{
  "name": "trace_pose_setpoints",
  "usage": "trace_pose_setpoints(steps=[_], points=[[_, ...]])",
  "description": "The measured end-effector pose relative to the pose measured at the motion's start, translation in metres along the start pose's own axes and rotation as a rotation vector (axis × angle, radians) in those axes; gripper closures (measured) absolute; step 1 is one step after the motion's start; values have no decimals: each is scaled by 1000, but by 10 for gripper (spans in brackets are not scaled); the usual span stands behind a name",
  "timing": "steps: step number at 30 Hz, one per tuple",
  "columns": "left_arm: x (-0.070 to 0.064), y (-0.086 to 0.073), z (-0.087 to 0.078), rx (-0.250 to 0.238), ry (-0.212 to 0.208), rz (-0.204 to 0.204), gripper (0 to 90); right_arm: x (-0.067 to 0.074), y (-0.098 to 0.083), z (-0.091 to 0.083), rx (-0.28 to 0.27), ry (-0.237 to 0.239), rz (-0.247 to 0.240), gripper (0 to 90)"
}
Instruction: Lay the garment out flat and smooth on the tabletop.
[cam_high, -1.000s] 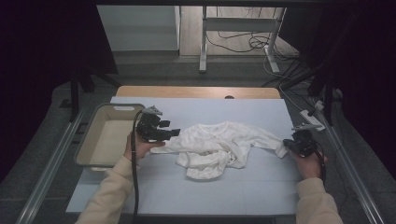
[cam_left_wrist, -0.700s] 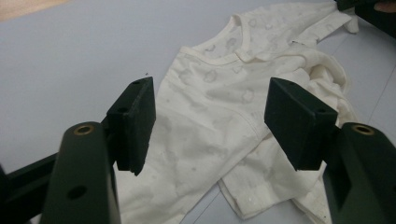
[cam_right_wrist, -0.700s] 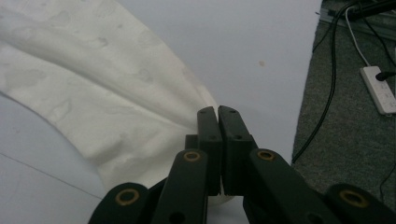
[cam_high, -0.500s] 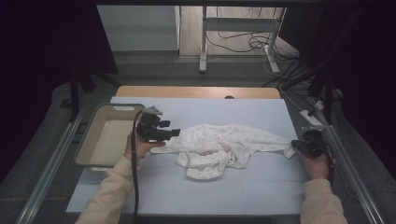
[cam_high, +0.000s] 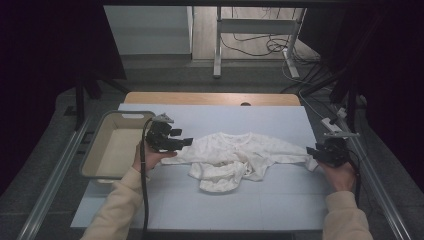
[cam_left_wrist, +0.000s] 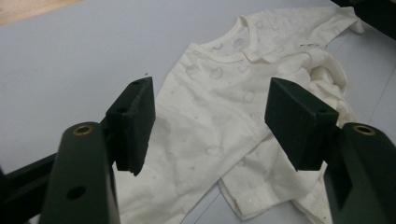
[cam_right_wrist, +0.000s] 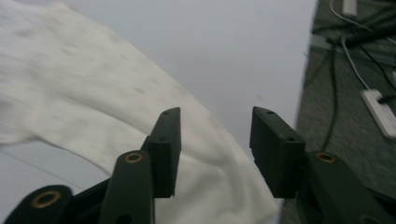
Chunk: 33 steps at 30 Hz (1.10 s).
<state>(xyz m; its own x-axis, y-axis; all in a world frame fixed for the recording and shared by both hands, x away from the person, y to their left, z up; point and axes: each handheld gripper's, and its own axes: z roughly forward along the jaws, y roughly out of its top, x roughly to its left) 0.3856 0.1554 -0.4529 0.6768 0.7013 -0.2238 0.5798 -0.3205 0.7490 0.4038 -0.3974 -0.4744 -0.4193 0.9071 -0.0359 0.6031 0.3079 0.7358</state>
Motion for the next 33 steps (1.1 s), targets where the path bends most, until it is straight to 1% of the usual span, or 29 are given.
trace_pose_setpoints(steps=[3,4,5,8,12,13,15,17,20,24,25,27,31,33], points=[[-1,0,0,-3,1,2,341,12,8,-5,-40,57,-30,476],[-1,0,-1,-4,1,3,341,17,12,-6,-51,83,-47,467],[-1,1,-1,-6,1,5,341,21,14,-7,-62,98,-62,462],[-2,1,-2,-10,2,7,341,32,19,-11,-86,138,-92,453],[-2,1,-3,-14,4,5,341,44,22,-18,-111,181,-104,445],[-2,1,-3,-16,4,5,341,47,21,-20,-116,187,-114,443],[-2,1,-4,-22,-3,4,341,53,18,-25,-120,188,-131,438],[-2,1,-4,-27,-11,1,340,58,16,-29,-123,195,-136,431],[-2,1,-4,-26,-9,2,340,68,12,-34,-125,212,-152,425],[-3,2,-4,-27,-9,5,340,86,10,-38,-133,265,-176,417],[-3,2,-4,-27,-9,5,341,89,10,-38,-135,278,-177,416],[-4,2,-4,-27,-10,7,341,99,10,-38,-134,304,-196,414],[-5,2,-4,-25,-11,16,339,119,14,-31,-123,351,-245,414],[-6,3,-4,-26,-11,18,338,127,14,-27,-117,375,-254,415]])
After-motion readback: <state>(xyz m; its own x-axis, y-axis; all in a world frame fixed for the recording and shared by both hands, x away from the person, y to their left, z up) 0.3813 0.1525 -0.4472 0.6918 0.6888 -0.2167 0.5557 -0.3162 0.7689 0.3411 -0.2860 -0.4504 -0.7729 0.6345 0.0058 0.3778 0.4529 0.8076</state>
